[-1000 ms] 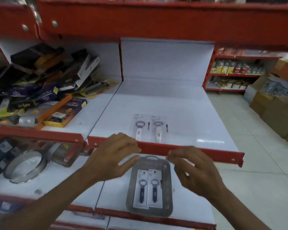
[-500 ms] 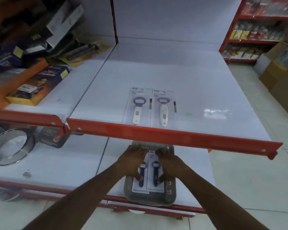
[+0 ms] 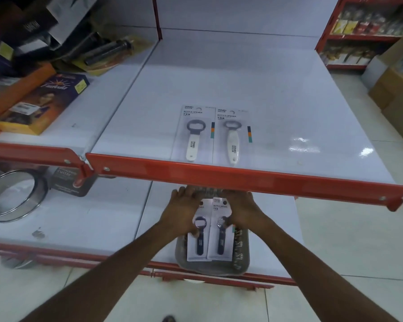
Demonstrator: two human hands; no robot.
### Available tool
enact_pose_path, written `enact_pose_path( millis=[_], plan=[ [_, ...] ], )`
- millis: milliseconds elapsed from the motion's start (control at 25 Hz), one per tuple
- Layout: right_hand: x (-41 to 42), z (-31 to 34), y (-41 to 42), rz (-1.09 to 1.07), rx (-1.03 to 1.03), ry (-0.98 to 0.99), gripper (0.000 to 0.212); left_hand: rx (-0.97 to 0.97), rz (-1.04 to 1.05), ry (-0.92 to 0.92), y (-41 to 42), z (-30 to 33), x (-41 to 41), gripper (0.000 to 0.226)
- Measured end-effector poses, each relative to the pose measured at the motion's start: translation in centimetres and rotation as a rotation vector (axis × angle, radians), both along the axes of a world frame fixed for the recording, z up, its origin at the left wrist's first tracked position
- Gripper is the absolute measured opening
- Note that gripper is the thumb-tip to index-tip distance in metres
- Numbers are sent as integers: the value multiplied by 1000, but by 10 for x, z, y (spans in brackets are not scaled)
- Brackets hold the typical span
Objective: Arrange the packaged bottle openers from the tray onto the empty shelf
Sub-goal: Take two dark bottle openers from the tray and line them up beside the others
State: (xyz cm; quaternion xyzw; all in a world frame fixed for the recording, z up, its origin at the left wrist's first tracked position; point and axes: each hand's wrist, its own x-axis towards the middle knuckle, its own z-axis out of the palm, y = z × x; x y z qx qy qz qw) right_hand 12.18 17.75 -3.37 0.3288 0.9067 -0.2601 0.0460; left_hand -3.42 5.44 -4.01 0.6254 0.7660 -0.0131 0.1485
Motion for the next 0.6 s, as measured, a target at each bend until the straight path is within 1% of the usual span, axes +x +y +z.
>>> enact_pose_path(
  millis=[80, 120, 160, 200, 240, 280, 360, 440, 520, 600],
  plan=[
    [19, 37, -18, -74, -101, 138, 49, 92, 149, -311, -28, 22, 5, 72],
    [30, 55, -29, -82, -108, 168, 28, 110, 182, -411, -41, 35, 11, 48],
    [41, 75, -40, -80, -89, 207, 16, 136, 193, -452, -55, 48, 18, 28],
    [51, 94, -52, -82, -50, 241, 13, 168, 188, -460, -67, 63, 24, 17],
    [61, 114, -63, -87, -16, 293, 11, 205, 190, -456, -77, 81, 30, 14],
    [70, 137, -71, -94, 21, 356, 11, 267, 206, -440, -86, 104, 35, 17],
    [85, 185, -81, -117, 65, 503, 19, 449, 219, -420, -95, 151, 40, 30],
    [97, 233, -82, -166, 48, 654, 25, 612, 217, -488, -97, 200, 43, 36],
    [105, 266, -67, -228, 0, 797, 22, 711, 234, -568, -88, 239, 44, 32],
    [108, 289, -40, -266, 14, 857, 19, 820, 217, -631, -67, 265, 42, 24]
  ],
)
